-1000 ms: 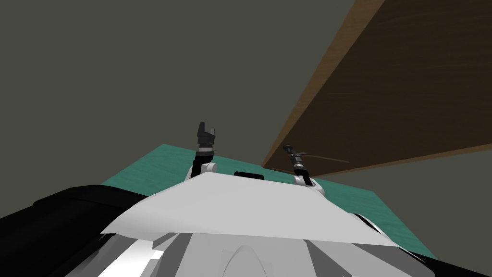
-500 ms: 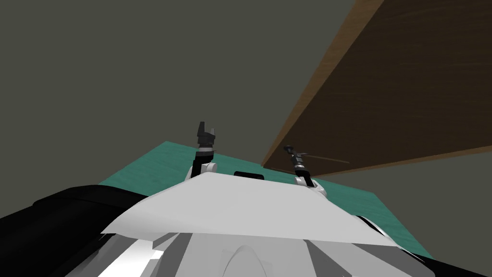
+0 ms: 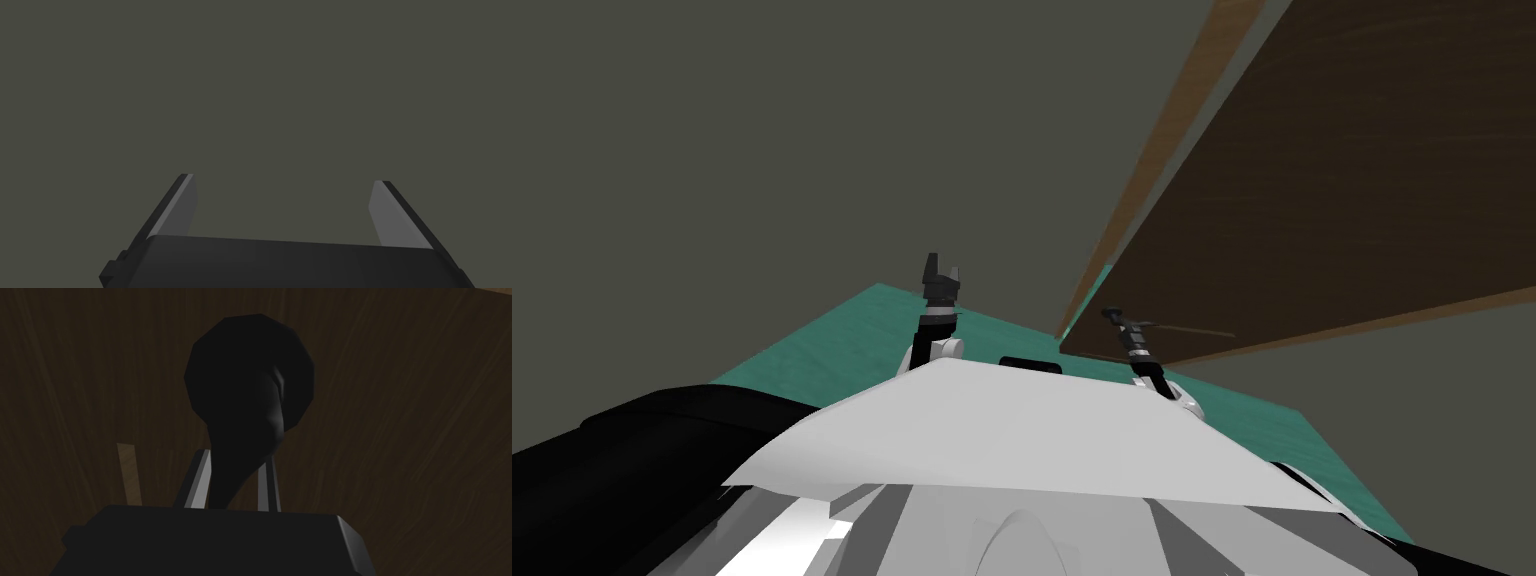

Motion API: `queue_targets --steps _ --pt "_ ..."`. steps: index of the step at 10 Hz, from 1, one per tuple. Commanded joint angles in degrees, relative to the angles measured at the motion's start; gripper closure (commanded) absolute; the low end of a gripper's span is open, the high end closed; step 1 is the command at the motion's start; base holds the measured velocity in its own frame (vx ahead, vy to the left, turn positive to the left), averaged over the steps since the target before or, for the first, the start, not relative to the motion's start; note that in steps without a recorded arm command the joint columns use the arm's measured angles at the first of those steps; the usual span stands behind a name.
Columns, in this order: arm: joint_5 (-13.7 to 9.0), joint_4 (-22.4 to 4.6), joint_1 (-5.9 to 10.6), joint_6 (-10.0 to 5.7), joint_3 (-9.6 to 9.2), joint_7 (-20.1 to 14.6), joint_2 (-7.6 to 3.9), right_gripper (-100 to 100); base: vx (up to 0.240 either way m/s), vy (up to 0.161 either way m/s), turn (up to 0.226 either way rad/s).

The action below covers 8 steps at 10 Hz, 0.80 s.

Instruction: Pull the door open

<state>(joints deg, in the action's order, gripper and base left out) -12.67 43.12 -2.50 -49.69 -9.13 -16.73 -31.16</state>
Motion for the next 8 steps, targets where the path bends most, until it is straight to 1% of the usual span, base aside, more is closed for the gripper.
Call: queue_targets --steps 1,2,3,4,5,8 --pt "0.19 0.15 -0.58 -1.47 -0.91 -0.97 -0.99 100 -0.193 -0.05 0.097" --pt "0.3 0.3 -1.05 -2.15 -1.49 -1.52 -1.52 100 -0.158 -0.071 0.086" --pt "0.24 0.1 -0.85 -1.4 -1.17 -1.09 -1.04 100 -0.066 -0.035 0.02" --pt "0.12 -0.3 -1.91 -3.3 -2.02 -1.87 -1.85 100 -0.129 -0.057 0.141" --pt "0.06 -0.38 -2.19 -3.84 -2.22 -2.06 -2.11 100 -0.182 -0.088 0.156" --pt "-0.33 -0.9 -4.16 -7.57 -3.63 -3.42 -4.0 100 -0.186 -0.081 0.171"
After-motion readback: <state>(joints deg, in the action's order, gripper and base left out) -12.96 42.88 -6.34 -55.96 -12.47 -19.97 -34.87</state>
